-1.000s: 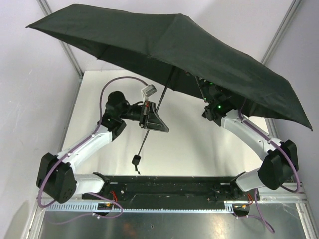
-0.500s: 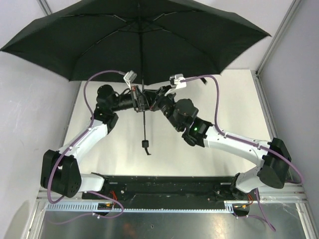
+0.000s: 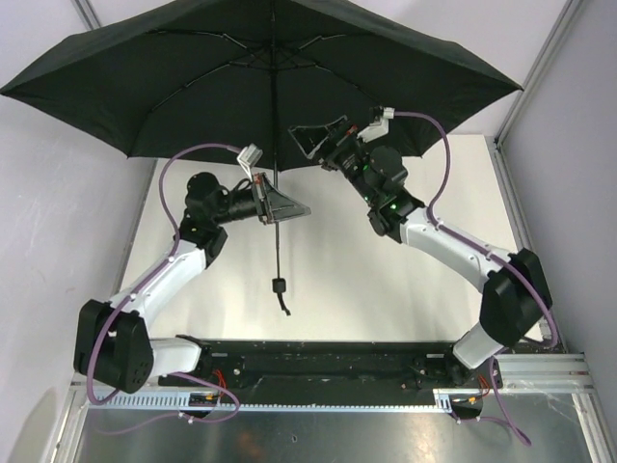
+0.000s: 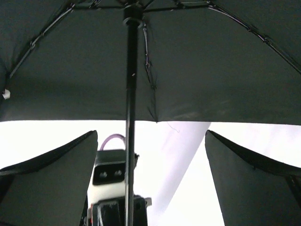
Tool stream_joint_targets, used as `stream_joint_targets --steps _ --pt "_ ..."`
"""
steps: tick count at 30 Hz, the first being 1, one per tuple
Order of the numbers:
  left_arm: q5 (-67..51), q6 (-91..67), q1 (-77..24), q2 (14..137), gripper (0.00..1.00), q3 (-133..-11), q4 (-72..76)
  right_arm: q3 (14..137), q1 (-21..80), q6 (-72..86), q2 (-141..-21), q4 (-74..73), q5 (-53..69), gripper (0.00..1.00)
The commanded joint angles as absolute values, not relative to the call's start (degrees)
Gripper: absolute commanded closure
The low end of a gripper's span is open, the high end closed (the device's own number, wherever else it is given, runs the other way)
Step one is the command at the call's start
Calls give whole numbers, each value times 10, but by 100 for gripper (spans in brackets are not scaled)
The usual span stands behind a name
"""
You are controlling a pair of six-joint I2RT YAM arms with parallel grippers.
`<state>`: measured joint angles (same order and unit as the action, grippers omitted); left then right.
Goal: Put away the umbrella
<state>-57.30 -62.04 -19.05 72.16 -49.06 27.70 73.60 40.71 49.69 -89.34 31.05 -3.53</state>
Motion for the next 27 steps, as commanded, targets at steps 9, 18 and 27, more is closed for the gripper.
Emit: stream_joint_targets --steps 9,18,27 --pt "-611 -609 -256 691 100 -505 361 940 334 663 -1041 382 145 1" --pt "-620 -625 -266 709 100 -500 382 964 317 763 -1087 460 71 27" --pt "-620 -640 -266 711 100 -494 401 962 314 769 -1088 514 38 39"
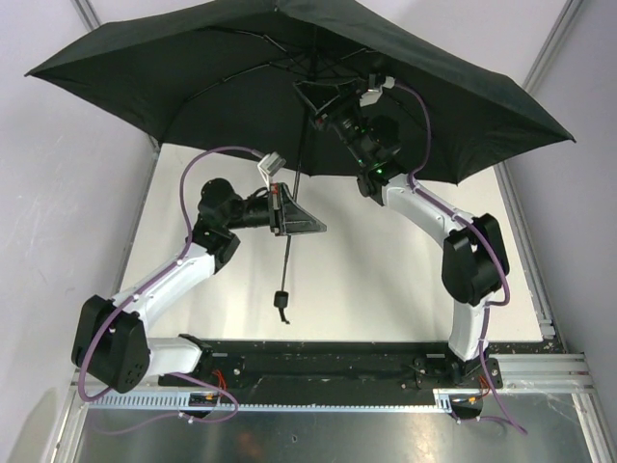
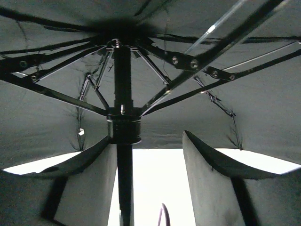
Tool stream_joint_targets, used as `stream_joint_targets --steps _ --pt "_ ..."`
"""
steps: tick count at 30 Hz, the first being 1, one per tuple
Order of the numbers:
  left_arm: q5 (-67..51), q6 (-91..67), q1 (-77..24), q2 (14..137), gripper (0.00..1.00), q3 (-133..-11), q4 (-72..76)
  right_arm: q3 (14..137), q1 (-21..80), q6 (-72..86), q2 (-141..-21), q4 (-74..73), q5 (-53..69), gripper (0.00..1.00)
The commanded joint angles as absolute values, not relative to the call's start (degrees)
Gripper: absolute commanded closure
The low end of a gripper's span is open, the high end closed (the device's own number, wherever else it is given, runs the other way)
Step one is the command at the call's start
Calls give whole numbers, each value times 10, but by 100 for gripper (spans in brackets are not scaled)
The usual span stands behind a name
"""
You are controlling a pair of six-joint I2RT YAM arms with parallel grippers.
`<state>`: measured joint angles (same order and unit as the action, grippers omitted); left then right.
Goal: Put away the umbrella
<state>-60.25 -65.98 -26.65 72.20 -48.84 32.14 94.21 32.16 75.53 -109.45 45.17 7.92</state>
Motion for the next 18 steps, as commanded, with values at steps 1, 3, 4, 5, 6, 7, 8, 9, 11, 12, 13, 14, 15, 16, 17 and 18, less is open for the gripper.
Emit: stream_joint_targets --steps 1,3,4,5,6,7,8,9,11,12,13,14,15,16,17,18 --pt "-620 -642 -266 712 100 -493 403 964 314 764 -1088 515 35 34" --pt "-621 -645 -267 713 100 -491 408 969 315 752 -1083 514 28 28" --pt "-621 -646 -267 714 100 -491 409 968 318 742 -1078 516 18 26" --pt "-621 -647 -266 714 100 -490 411 966 321 732 -1071 514 9 26" --pt "-621 -648 -266 714 100 -490 412 966 323 720 -1067 513 -5 25" --pt "-621 -649 -266 715 100 -489 414 967 324 713 -1064 511 -14 27" --pt "-620 -650 -266 715 100 -488 415 966 325 712 -1062 521 -20 33" --pt "-620 -650 -266 715 100 -488 417 961 327 713 -1062 541 -26 46" --pt "-620 -653 -265 717 100 -487 419 956 330 723 -1066 576 -24 72" --pt "-620 -655 -264 719 100 -486 420 956 333 728 -1067 577 -19 75" --pt "-619 -656 -263 720 100 -484 422 955 336 729 -1066 576 -15 72" --pt "-618 -658 -261 721 100 -483 424 947 340 725 -1060 575 -14 63" --pt "-617 -659 -258 722 100 -482 425 937 346 718 -1054 573 -16 56" --pt "-616 -660 -257 722 100 -481 426 926 352 706 -1046 569 -21 51" --pt "-615 -661 -254 723 100 -480 427 914 358 687 -1034 565 -30 47" --pt "-614 -662 -253 723 100 -479 428 904 363 669 -1024 559 -42 44"
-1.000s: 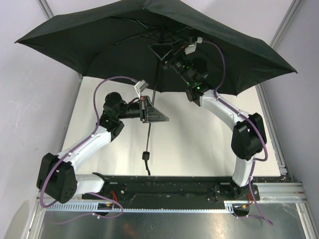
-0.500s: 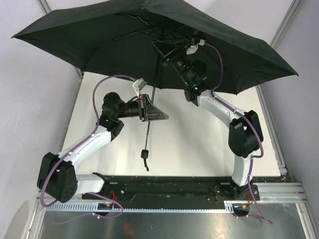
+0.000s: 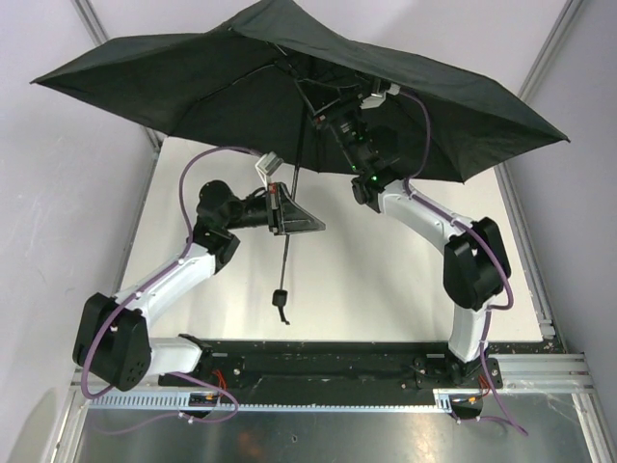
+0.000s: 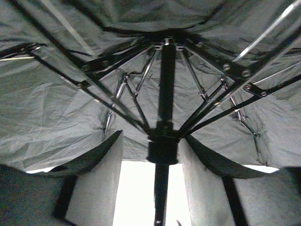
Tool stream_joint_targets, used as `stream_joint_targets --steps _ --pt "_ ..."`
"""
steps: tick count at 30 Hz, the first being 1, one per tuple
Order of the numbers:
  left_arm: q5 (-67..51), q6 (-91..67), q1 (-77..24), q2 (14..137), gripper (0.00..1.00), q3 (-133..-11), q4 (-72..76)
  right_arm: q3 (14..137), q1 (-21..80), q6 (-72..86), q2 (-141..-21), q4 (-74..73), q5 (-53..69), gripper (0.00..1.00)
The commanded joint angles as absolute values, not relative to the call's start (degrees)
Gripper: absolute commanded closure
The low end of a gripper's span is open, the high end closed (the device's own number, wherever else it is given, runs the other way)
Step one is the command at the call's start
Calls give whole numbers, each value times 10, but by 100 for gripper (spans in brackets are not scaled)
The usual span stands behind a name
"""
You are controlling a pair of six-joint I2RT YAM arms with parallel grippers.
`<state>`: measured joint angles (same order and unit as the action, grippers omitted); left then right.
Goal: Put away the umbrella
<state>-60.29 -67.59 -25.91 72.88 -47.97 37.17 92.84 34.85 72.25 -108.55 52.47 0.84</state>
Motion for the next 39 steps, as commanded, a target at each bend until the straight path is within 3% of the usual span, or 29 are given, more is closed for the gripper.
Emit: stream_joint_targets --steps 1,4,7,8,9,11,13,18,24,30,32,36,39 --pt "-614 -663 -253 724 100 -478 428 899 366 654 -1017 549 -55 41" --pt "-613 -663 -253 725 100 -476 430 901 362 648 -1019 549 -63 35" --pt "-614 -665 -253 725 100 -476 432 920 353 650 -1026 530 -62 35" --pt "-614 -664 -253 725 100 -476 433 931 349 650 -1030 517 -58 40" --pt "-615 -664 -254 725 100 -476 434 941 346 651 -1033 500 -56 52" --pt "-616 -663 -253 723 100 -477 435 953 342 658 -1037 462 -55 86" --pt "-617 -663 -253 724 100 -478 435 962 339 654 -1036 406 -35 96" --pt "-614 -665 -229 723 100 -477 436 978 358 556 -1011 206 125 100" --pt "-609 -663 -215 717 100 -478 436 730 435 561 -921 304 118 100" --pt "-612 -669 -225 732 99 -482 436 676 440 561 -877 375 52 100" --pt "-609 -673 -233 731 89 -477 436 676 423 558 -865 384 48 100" --pt "-599 -668 -243 700 60 -423 436 673 398 541 -828 380 26 100" --pt "-603 -658 -254 664 46 -368 431 680 384 528 -812 383 35 100"
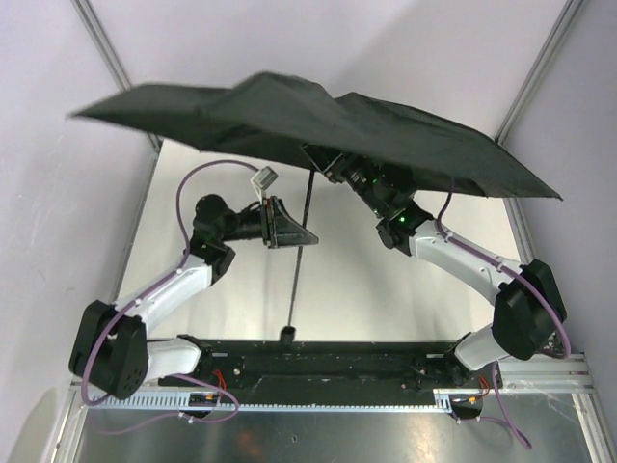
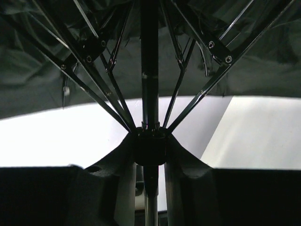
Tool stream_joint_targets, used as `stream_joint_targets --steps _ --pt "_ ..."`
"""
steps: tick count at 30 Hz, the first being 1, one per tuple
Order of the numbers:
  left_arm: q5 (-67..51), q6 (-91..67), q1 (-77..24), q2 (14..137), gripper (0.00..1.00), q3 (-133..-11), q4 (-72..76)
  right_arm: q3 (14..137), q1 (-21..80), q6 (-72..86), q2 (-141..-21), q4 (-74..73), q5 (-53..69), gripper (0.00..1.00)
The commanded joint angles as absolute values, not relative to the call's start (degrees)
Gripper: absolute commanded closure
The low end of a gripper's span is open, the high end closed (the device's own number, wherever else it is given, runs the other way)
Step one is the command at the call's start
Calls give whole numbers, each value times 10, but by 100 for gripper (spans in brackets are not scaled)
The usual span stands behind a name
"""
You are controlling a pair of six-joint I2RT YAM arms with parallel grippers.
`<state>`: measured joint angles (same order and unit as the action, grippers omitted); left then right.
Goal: Put away the umbrella
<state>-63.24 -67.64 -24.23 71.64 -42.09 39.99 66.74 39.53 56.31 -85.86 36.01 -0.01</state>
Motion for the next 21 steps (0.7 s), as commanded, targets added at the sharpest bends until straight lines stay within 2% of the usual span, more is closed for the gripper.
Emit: stream_joint_targets --steps 1,6,9,11,12,15,16,18,21 --pt "-606 -655 -258 649 44 -350 427 684 379 524 -808 378 38 100" --pt "-577 -628 -304 588 33 -266 390 688 353 526 -797 383 42 100" --pt "-537 -622 -353 581 33 -241 383 692 342 541 -800 406 43 100" --pt "-516 -619 -375 588 41 -245 379 703 332 553 -804 410 50 100" --pt "-511 -618 -381 595 48 -251 377 709 328 556 -806 408 53 100" --pt "-521 -613 -384 628 83 -283 367 730 322 557 -806 393 61 100" --pt "-535 -609 -381 645 92 -299 365 737 321 556 -806 383 67 100" --pt "-564 -609 -364 672 98 -336 361 751 314 553 -806 352 85 100" --pt "-586 -624 -305 685 100 -391 359 754 322 512 -791 240 91 100"
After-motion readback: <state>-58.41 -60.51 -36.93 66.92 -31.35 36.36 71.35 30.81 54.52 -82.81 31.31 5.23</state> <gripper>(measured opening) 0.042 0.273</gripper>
